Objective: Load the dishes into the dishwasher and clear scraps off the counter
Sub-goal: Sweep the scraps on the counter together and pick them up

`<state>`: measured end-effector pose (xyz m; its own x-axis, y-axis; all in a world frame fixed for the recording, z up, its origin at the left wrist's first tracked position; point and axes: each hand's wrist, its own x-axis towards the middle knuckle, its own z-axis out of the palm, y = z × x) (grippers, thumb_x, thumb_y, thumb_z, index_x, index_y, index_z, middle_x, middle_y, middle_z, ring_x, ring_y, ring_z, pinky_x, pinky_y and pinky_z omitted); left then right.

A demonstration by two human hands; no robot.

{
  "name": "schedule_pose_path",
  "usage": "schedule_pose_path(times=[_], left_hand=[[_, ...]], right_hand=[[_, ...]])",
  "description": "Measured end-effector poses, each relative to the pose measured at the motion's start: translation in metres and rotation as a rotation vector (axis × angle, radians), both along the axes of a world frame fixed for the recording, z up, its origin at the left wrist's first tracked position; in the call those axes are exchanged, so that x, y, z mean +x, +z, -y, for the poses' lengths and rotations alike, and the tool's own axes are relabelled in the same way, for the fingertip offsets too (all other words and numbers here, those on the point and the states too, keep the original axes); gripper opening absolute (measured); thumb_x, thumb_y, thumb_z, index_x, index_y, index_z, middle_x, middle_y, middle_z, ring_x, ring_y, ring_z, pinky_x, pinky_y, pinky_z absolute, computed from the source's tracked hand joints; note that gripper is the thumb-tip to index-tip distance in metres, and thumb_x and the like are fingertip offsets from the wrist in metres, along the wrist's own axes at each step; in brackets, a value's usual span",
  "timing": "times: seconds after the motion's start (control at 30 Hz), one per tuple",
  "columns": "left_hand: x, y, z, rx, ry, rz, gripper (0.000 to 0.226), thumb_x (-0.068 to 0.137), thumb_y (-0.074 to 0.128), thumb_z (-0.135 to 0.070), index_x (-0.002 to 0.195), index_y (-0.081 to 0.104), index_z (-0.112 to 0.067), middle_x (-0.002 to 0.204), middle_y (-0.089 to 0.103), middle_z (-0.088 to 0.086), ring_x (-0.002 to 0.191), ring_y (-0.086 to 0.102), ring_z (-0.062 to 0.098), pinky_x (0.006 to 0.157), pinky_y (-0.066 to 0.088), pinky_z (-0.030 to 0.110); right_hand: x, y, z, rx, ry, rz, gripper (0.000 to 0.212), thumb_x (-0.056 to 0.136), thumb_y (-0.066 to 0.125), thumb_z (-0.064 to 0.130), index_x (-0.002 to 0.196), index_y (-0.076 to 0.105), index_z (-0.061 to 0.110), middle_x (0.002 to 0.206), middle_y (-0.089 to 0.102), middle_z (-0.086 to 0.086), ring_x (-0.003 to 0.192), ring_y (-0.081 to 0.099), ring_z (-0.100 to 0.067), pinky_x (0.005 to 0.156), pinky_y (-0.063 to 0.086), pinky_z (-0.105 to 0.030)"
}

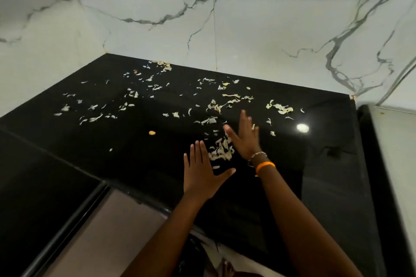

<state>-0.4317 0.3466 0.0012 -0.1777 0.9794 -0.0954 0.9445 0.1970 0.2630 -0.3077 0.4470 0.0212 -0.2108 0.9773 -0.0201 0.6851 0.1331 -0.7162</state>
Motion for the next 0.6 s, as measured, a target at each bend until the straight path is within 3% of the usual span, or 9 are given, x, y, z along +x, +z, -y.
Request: schedule_pose_path(times=[0.1, 0.17, 0.3, 0.37, 0.47, 0.53, 0.6], left_hand=[[-0.006, -0.001, -0.023, 0.011, -0.087, 0.003, 0.120, 0.064, 0.023, -0.088, 0.144, -0.023, -0.011, 0.157, -0.018, 0.006, 0.144, -0.019, 0.018, 0.116, -0.012, 0.038], [-0.012, -0.001, -0.039, -0.002, -0.141, 0.002, 0.121, 0.064, 0.024, -0.089, 0.143, -0.026, -0.011, 0.156, -0.022, 0.004, 0.143, -0.021, 0.017, 0.117, -0.012, 0.038], [-0.015, 0.001, -0.068, 0.003, -0.200, -0.005, 0.124, 0.059, 0.018, -0.093, 0.143, -0.026, -0.012, 0.155, -0.023, 0.003, 0.143, -0.020, 0.016, 0.117, -0.010, 0.040], [-0.016, 0.000, -0.075, 0.015, -0.213, -0.009, 0.125, 0.057, 0.014, -0.094, 0.144, -0.025, -0.014, 0.155, -0.023, 0.002, 0.143, -0.019, 0.016, 0.117, -0.009, 0.040], [-0.018, -0.002, -0.079, 0.052, -0.222, -0.032, 0.126, 0.053, 0.007, -0.097, 0.144, -0.024, -0.015, 0.151, -0.027, -0.003, 0.140, -0.021, 0.012, 0.116, -0.008, 0.040], [-0.018, -0.003, -0.080, 0.049, -0.214, -0.002, 0.123, 0.059, 0.015, -0.094, 0.143, -0.026, -0.015, 0.146, -0.031, -0.006, 0.139, -0.023, 0.012, 0.116, -0.009, 0.039], [-0.016, -0.002, -0.080, 0.046, -0.215, 0.019, 0.121, 0.064, 0.021, -0.091, 0.143, -0.027, -0.014, 0.145, -0.033, -0.007, 0.140, -0.023, 0.012, 0.115, -0.011, 0.038]], right_hand=[[0.056, -0.001, -0.029, 0.139, -0.260, 0.272, 0.088, 0.087, 0.038, 0.062, 0.148, 0.003, 0.010, 0.158, 0.003, -0.006, 0.146, -0.005, -0.024, 0.114, -0.009, -0.050], [0.083, -0.002, -0.036, 0.000, -0.390, 0.281, 0.092, 0.084, 0.035, 0.067, 0.148, 0.005, 0.009, 0.158, 0.005, -0.010, 0.146, -0.003, -0.026, 0.116, -0.005, -0.052], [0.060, -0.015, -0.038, -0.038, -0.235, 0.492, 0.094, 0.084, 0.021, 0.071, 0.148, -0.001, 0.005, 0.157, -0.002, -0.014, 0.145, -0.005, -0.027, 0.118, -0.002, -0.043], [0.030, -0.013, -0.036, -0.044, -0.048, 0.407, 0.090, 0.087, 0.022, 0.068, 0.148, -0.002, 0.007, 0.157, -0.004, -0.011, 0.145, -0.006, -0.025, 0.117, -0.003, -0.040], [0.009, -0.001, -0.036, -0.135, 0.212, 0.031, 0.071, 0.095, 0.028, 0.052, 0.149, 0.001, 0.014, 0.158, 0.001, -0.004, 0.146, -0.001, -0.018, 0.116, -0.008, -0.037], [0.026, 0.006, -0.047, -0.028, 0.110, -0.088, 0.069, 0.093, 0.030, 0.052, 0.149, 0.007, 0.018, 0.157, 0.006, 0.000, 0.146, 0.000, -0.017, 0.115, -0.011, -0.039], [0.065, 0.006, -0.073, 0.160, -0.169, 0.007, 0.067, 0.092, 0.040, 0.050, 0.147, 0.020, 0.018, 0.156, 0.016, -0.001, 0.146, 0.004, -0.019, 0.116, -0.005, -0.046]])
